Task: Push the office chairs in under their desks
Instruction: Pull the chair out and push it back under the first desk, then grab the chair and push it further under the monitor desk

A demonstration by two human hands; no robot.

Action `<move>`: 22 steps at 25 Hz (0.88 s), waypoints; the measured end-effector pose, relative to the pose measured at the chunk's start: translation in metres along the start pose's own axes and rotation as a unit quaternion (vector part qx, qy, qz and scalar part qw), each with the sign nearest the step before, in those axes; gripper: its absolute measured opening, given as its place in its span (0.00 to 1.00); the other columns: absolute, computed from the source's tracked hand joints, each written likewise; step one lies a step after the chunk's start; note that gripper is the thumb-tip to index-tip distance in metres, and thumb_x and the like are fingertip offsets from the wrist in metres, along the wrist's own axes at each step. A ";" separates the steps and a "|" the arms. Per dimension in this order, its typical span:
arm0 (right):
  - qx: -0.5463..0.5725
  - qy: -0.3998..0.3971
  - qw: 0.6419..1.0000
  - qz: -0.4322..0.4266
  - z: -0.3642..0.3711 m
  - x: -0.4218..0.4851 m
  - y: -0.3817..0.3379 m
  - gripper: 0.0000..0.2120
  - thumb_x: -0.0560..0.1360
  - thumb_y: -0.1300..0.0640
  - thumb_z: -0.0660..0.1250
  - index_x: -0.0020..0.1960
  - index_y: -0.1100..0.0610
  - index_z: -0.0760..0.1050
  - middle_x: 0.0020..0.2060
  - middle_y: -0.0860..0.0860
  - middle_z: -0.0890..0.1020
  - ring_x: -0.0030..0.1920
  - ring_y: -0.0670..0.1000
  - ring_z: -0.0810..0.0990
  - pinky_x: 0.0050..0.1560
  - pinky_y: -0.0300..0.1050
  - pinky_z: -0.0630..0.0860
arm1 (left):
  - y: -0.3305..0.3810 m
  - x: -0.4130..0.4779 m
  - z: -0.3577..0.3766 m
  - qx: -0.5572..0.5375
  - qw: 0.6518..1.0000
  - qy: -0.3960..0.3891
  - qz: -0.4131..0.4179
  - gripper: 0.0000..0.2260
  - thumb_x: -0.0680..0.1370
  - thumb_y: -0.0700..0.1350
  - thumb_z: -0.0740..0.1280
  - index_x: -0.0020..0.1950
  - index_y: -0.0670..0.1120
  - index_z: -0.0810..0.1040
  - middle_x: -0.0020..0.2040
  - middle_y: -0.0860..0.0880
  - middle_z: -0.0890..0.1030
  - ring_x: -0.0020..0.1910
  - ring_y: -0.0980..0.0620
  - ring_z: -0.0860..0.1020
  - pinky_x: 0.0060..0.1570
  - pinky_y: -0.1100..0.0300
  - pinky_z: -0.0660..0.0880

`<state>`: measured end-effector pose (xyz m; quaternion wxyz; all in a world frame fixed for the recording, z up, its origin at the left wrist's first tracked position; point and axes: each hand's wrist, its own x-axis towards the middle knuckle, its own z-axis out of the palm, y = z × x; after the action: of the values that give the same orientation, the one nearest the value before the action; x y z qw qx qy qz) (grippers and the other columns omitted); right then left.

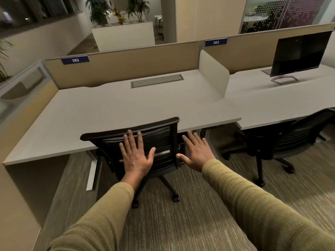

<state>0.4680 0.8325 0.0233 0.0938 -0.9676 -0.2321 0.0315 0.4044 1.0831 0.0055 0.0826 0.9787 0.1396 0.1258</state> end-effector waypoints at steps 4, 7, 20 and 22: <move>-0.008 -0.011 0.999 0.035 0.004 -0.067 0.078 0.42 0.77 0.28 0.48 0.82 0.50 0.44 0.82 0.53 0.45 0.81 0.55 0.44 0.78 0.59 0.43 | 0.078 -0.052 0.028 -0.003 0.998 -0.065 0.014 0.38 0.80 0.68 0.47 0.83 0.50 0.39 0.82 0.43 0.33 0.81 0.43 0.33 0.78 0.41 0.34; 0.006 -0.021 0.997 0.073 0.008 -0.121 0.133 0.42 0.77 0.28 0.49 0.82 0.51 0.47 0.82 0.53 0.50 0.81 0.55 0.47 0.79 0.59 0.47 | 0.147 -0.085 0.051 -0.003 0.994 -0.104 0.035 0.38 0.80 0.69 0.46 0.83 0.50 0.39 0.82 0.43 0.34 0.81 0.43 0.33 0.78 0.41 0.34; 0.044 0.004 0.969 0.245 -0.004 -0.262 0.355 0.40 0.79 0.31 0.53 0.82 0.52 0.49 0.82 0.53 0.52 0.81 0.54 0.49 0.79 0.57 0.49 | 0.445 -0.121 0.141 -0.001 0.949 -0.191 0.251 0.38 0.81 0.69 0.46 0.84 0.49 0.43 0.84 0.40 0.42 0.82 0.41 0.40 0.78 0.38 0.37; 0.046 0.006 0.963 0.266 -0.011 -0.270 0.397 0.40 0.79 0.31 0.53 0.82 0.52 0.50 0.82 0.53 0.52 0.81 0.54 0.49 0.79 0.58 0.49 | 0.494 -0.119 0.156 -0.003 0.940 -0.200 0.276 0.38 0.81 0.69 0.46 0.84 0.48 0.44 0.84 0.40 0.43 0.82 0.41 0.40 0.78 0.38 0.38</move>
<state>0.4050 0.3601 -0.0390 0.1282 -0.9893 0.0361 0.0600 0.4611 0.5601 -0.0730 0.0737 0.9836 -0.1557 -0.0542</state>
